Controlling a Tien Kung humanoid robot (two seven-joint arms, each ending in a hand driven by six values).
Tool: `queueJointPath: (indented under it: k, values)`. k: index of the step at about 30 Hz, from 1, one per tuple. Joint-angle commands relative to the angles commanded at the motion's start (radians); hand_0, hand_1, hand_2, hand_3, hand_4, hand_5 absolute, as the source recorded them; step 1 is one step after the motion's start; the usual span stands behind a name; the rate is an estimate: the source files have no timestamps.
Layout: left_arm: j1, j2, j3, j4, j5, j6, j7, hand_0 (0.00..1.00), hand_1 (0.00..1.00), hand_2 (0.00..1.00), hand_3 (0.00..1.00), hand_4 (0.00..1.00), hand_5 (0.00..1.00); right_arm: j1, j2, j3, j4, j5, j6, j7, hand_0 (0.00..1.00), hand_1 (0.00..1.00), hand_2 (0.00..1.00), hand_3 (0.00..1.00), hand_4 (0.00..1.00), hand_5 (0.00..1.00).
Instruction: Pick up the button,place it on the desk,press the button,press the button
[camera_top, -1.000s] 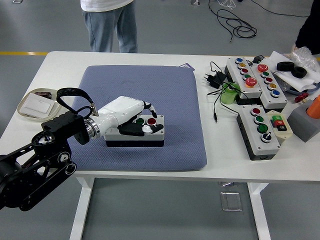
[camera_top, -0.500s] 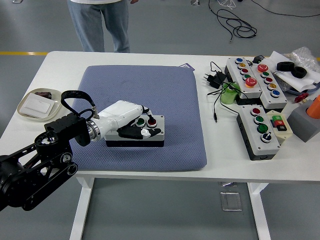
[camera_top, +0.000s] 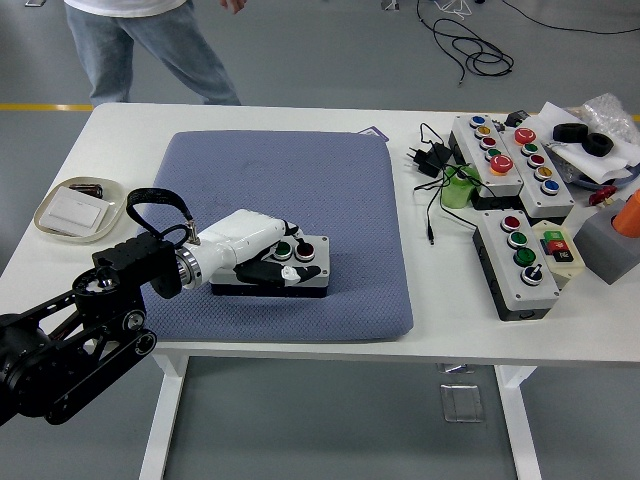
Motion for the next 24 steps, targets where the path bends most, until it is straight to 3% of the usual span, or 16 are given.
queueJointPath:
  k: [11,17,20,21,24]
  values:
    - [0.010,0.006,-0.111,-0.058,-0.035,0.144,-0.013,0.034,0.002,0.042,0.665,0.763,0.998,0.000,0.001,0.003,0.000,-0.001,-0.001,0.000,0.632,0.547,0.622,0.569,0.312,0.245]
    - [0.022,0.007,-0.179,-0.025,-0.123,0.245,-0.002,0.041,0.002,0.058,0.674,0.763,0.998,0.002,0.001,0.004,0.000,-0.002,-0.001,0.000,0.632,0.547,0.622,0.568,0.312,0.245]
    - [0.032,0.008,-0.212,0.023,-0.226,0.331,0.006,0.041,0.002,0.058,0.674,0.763,0.998,0.002,0.001,0.004,0.000,-0.004,0.000,0.000,0.632,0.547,0.622,0.568,0.312,0.245]
    - [0.033,0.008,-0.216,0.030,-0.264,0.352,0.007,0.161,0.236,0.269,0.763,0.762,0.998,0.002,0.001,0.005,0.000,-0.004,0.000,0.000,0.632,0.547,0.622,0.569,0.312,0.244]
    - [0.045,0.008,-0.235,0.067,-0.390,0.415,0.000,0.161,0.236,0.269,0.763,0.762,0.998,0.001,0.002,0.006,0.000,-0.004,0.000,0.000,0.632,0.547,0.622,0.569,0.312,0.244]
